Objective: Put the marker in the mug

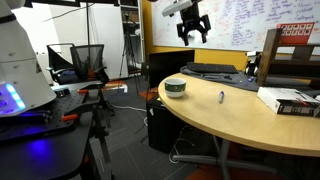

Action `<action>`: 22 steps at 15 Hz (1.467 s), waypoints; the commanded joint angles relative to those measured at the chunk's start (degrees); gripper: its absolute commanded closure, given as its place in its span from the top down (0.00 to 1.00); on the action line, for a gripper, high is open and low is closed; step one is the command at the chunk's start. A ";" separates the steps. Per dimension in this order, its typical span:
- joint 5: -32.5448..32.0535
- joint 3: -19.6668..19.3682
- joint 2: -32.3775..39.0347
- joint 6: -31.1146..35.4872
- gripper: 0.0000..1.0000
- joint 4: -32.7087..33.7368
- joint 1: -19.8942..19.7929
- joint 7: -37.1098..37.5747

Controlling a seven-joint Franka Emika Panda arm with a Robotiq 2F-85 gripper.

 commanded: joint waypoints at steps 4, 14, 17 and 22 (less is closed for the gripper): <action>-3.36 2.76 19.21 -8.10 1.00 22.01 -3.87 -6.11; -4.62 4.34 34.10 -14.11 1.00 37.73 -4.85 -10.02; -4.58 4.31 34.97 -15.19 1.00 39.57 -4.83 -10.06; -5.06 4.14 35.45 -14.76 1.00 40.05 -4.63 -10.40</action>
